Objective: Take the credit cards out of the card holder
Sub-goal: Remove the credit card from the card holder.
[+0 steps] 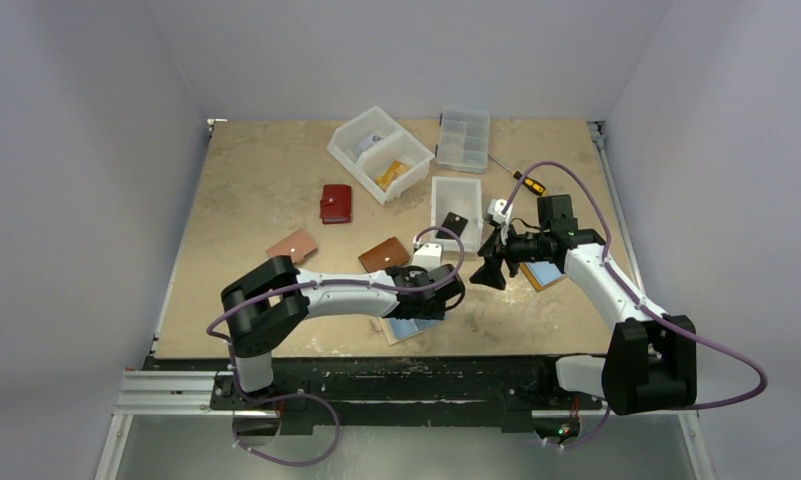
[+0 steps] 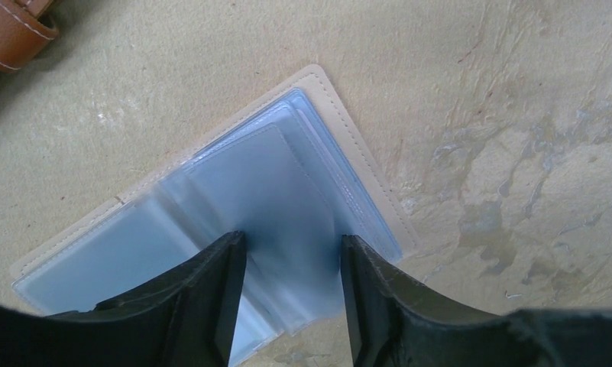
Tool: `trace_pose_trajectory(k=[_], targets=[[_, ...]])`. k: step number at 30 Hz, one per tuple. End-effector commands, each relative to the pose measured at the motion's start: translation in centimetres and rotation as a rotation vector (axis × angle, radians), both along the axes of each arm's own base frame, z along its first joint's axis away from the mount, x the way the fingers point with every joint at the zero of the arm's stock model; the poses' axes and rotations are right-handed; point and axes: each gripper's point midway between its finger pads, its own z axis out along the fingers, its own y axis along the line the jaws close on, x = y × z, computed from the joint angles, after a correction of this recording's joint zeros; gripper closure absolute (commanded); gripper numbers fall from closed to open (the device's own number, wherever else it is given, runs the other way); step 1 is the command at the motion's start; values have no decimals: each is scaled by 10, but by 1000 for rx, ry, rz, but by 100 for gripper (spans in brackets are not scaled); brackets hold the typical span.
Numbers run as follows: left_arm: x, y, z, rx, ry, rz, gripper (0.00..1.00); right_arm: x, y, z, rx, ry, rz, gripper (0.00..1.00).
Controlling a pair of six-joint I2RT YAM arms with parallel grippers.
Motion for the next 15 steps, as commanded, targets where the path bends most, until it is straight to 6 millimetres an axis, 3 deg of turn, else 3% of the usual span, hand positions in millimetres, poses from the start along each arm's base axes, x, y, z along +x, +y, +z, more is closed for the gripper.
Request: trace_pose_trajectory(k=[1,9,13,15], targets=[[-10,2,-16,20,68,-2,52,1,2,7,21,-30,10,20],[-8,4,-8,-7,60,8,58,0,0,5,8,-26,9,20],[-8,1,1,-54,45,-6,64,0,-2,3,-11,-38,19,20],[-9,-3,7,-93,36,-26,74,-2,-1,3,-5,-37,28,21]])
